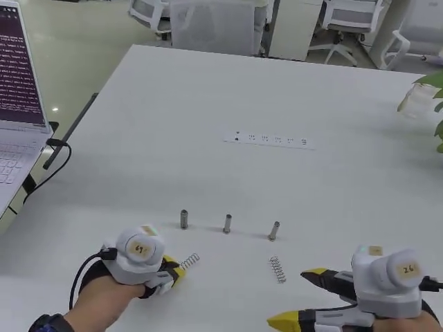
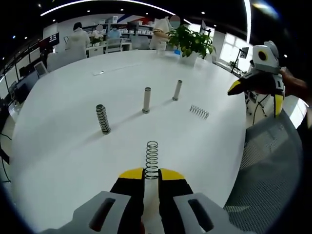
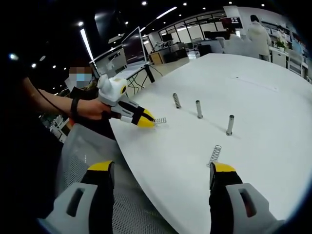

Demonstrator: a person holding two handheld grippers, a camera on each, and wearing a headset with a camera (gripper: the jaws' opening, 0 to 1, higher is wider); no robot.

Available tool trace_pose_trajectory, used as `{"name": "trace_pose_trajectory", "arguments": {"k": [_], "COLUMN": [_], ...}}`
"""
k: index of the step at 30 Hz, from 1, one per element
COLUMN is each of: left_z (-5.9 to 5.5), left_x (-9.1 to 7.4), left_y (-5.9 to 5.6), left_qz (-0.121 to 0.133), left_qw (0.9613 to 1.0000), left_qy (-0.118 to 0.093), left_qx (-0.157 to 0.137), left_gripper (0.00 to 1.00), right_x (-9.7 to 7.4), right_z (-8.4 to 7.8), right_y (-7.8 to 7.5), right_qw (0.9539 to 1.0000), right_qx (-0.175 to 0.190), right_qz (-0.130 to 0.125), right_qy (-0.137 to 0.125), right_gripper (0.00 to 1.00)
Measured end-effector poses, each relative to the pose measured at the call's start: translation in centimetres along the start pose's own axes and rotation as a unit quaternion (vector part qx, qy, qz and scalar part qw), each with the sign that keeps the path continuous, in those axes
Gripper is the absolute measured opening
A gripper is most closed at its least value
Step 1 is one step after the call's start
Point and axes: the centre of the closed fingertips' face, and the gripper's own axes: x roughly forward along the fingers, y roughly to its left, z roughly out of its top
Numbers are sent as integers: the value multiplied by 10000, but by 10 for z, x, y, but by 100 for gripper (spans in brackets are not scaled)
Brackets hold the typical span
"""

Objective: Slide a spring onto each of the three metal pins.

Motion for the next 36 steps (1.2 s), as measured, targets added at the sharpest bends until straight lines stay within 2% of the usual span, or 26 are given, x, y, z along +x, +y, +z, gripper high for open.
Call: {"name": "trace_pose_trajectory", "arguments": {"k": [9,17,27,36], "left_z": [-6,-5,2,15], "left_x": [-17,-30,-41,-44], "left_y": [3,1,-4,-17], "left_qz": [50,82,88,-13], "left_qw": [9999,9998,9997,9992], "left_qy": [-86,-152,-225,-334], "left_qx": [-52,-23,84,233], "left_gripper": [2,2,2,2], "right_x": [11,23,39,52], "right_z": [-4,1,13,18], "right_y": [10,14,17,22], "right_qw": [9998,9994,9983,9969], "right_qx": [-9,-9,-94,-152], "right_qz": [178,336,575,769], "right_qy": [92,94,94,97], "right_gripper": [78,77,74,71]}}
